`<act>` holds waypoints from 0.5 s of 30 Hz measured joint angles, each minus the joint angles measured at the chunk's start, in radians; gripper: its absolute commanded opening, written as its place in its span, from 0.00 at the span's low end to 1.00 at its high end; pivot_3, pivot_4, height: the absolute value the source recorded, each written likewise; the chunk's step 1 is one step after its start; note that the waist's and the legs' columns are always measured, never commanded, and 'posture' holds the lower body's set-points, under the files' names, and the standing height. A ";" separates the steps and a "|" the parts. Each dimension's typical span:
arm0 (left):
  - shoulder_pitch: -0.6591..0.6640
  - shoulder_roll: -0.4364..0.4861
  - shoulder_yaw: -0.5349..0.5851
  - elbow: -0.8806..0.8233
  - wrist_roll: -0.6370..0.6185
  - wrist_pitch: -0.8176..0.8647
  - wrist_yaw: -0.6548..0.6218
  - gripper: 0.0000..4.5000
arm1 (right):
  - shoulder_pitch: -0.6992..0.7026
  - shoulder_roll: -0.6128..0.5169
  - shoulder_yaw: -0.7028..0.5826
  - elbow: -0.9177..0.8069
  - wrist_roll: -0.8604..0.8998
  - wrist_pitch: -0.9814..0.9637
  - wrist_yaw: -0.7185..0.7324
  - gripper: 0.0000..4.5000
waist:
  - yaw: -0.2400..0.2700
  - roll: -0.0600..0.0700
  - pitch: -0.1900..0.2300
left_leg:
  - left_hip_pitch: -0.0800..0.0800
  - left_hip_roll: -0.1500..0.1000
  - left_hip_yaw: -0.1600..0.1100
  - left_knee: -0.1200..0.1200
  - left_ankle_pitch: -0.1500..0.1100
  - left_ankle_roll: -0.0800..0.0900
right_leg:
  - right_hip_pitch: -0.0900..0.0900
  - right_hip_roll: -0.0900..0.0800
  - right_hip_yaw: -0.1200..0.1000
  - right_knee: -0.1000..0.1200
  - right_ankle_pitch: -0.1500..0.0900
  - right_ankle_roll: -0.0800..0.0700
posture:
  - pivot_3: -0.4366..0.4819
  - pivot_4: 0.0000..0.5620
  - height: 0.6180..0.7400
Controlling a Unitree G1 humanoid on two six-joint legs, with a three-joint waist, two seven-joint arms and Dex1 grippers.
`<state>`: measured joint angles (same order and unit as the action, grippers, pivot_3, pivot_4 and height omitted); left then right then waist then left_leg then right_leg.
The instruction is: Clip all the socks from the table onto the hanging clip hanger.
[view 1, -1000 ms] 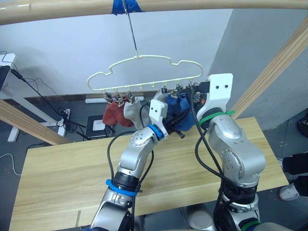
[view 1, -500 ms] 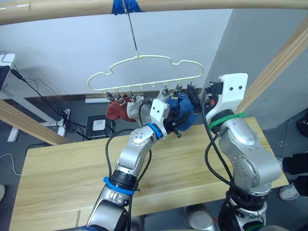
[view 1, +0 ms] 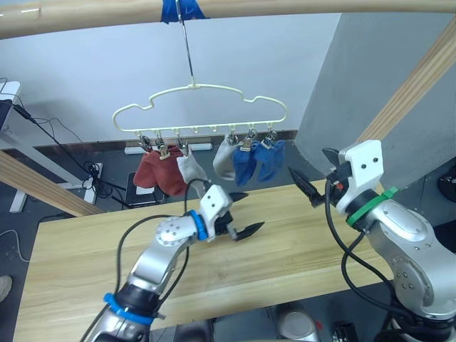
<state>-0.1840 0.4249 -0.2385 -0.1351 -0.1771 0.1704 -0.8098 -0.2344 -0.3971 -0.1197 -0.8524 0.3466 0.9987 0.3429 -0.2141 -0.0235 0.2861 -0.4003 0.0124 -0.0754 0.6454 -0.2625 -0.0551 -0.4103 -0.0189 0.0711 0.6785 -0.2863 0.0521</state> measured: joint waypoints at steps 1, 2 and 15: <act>0.024 0.023 0.018 -0.026 -0.010 0.002 -0.009 1.00 | 0.007 -0.023 -0.002 0.005 0.012 -0.015 0.025 0.99 | 0.002 0.000 0.000 | 0.000 0.000 0.000 0.000 0.000 0.000 | 0.000 0.000 0.000 0.000 0.000 0.000 | 0.18 0.45 1.00; 0.050 0.050 0.038 -0.057 -0.024 0.006 -0.016 1.00 | 0.015 -0.044 -0.006 0.011 0.028 -0.029 0.050 0.99 | 0.004 0.000 0.000 | 0.000 0.000 0.000 0.000 0.000 0.000 | 0.000 0.000 0.000 0.000 0.000 0.000 | 0.19 0.44 1.00; 0.265 0.282 0.400 -0.267 -0.207 0.120 -0.058 1.00 | 0.007 -0.339 -0.078 0.272 0.118 -0.249 0.386 0.99 | 0.054 -0.001 -0.003 | 0.000 0.000 0.000 0.001 0.000 0.000 | 0.000 -0.001 -0.001 0.000 0.000 0.000 | 0.30 0.32 1.00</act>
<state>0.0806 0.7072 0.1615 -0.4026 -0.3843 0.2909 -0.8678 -0.2276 -0.7364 -0.1972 -0.5801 0.4642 0.7501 0.7292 -0.1605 -0.0250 0.2833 -0.4002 0.0120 -0.0752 0.6462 -0.2625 -0.0551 -0.4101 -0.0195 0.0700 0.6790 -0.2863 0.0520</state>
